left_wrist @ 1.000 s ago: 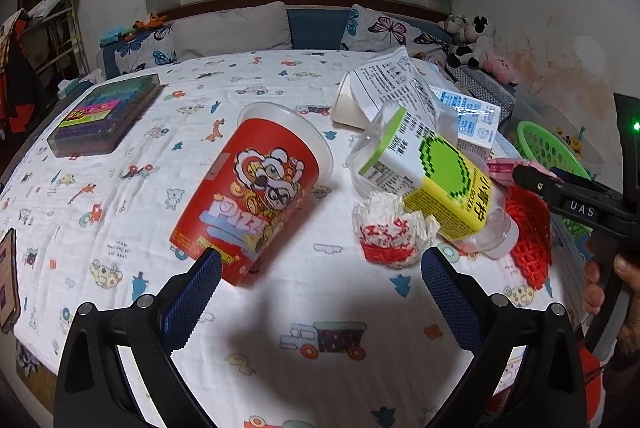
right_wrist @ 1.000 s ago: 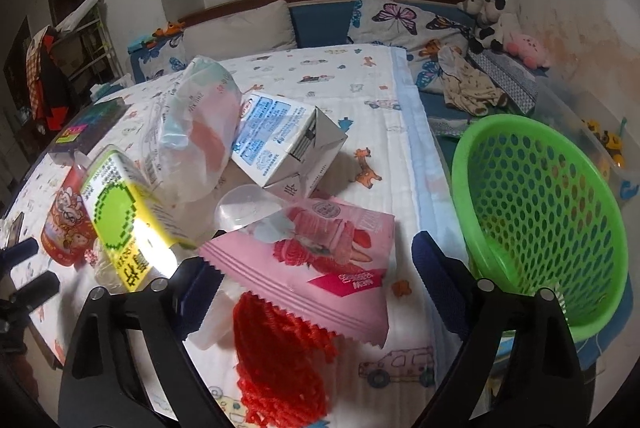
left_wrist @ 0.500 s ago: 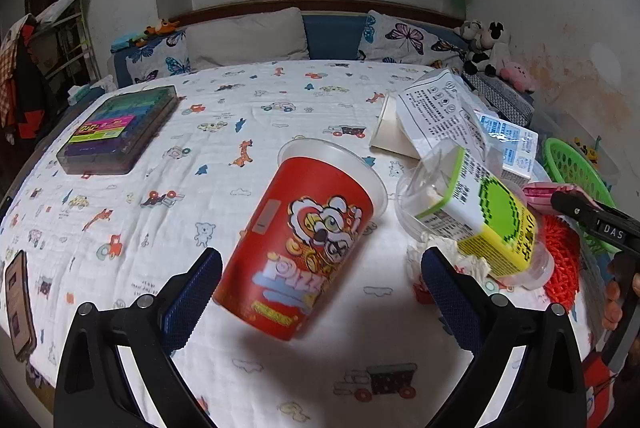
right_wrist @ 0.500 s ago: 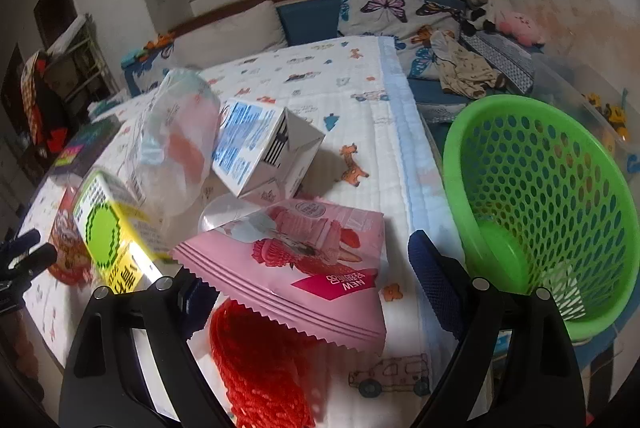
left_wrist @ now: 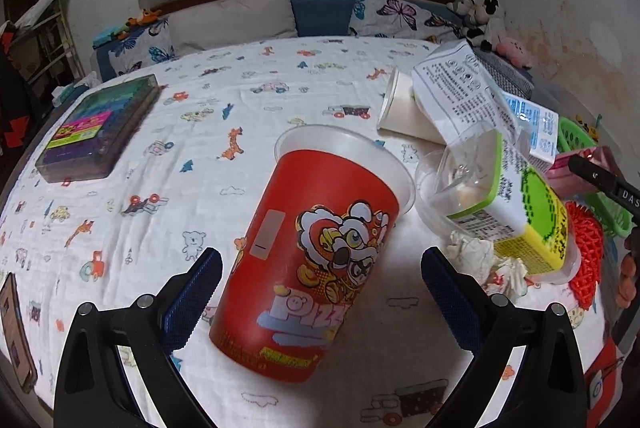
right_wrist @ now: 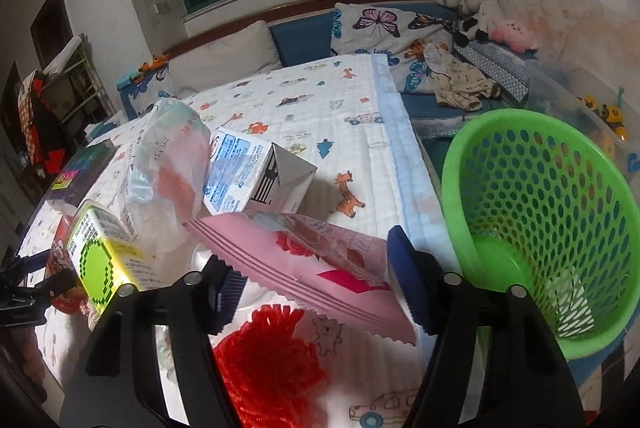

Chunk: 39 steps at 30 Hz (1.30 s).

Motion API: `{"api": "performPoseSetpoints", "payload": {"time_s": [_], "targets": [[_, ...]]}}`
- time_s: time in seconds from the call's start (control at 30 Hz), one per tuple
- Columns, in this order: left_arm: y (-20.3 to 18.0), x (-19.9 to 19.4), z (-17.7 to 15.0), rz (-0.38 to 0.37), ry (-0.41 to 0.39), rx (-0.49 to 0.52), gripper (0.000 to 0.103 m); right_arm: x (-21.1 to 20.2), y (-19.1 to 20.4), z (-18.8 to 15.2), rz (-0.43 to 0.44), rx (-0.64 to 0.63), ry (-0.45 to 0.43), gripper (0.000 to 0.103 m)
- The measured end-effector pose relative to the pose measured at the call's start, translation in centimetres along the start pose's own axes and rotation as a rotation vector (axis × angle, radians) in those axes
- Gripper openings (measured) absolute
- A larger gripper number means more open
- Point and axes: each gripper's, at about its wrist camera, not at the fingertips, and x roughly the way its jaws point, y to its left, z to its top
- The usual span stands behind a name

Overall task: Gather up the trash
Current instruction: 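Drop the pink wrapper into the green basket with the right gripper while the left lifts the red cup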

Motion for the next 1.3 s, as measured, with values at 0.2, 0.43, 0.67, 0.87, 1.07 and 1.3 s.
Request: {"api": "performPoseSetpoints", "payload": {"time_s": [0.2, 0.43, 0.67, 0.87, 1.07, 1.3], "targets": [[0.8, 1.7, 0.5, -0.015, 0.035, 0.007, 0.097, 0.3, 0.0, 0.3, 0.007, -0.005, 0.0, 0.055], [1.0, 2.4, 0.9, -0.063, 0.036, 0.016, 0.078, -0.1, -0.2, 0.6, 0.015, -0.015, -0.007, 0.052], [0.9, 1.5, 0.5, -0.067, 0.014, 0.01, 0.074, -1.1, -0.6, 0.7, 0.027, -0.002, -0.02, 0.049], [1.5, -1.2, 0.8, -0.08, -0.033, -0.023, 0.074, -3.1, -1.9, 1.3, 0.065, 0.04, -0.046, 0.049], [0.6, -4.7, 2.2, -0.127, -0.093, -0.008, 0.074, -5.1, -4.3, 2.3, 0.019, 0.061, -0.086, 0.049], [-3.7, -7.2, 4.8, -0.224, -0.134, 0.058, 0.074, -5.7, -9.3, 2.1, -0.112, 0.093, -0.067, 0.049]]}}
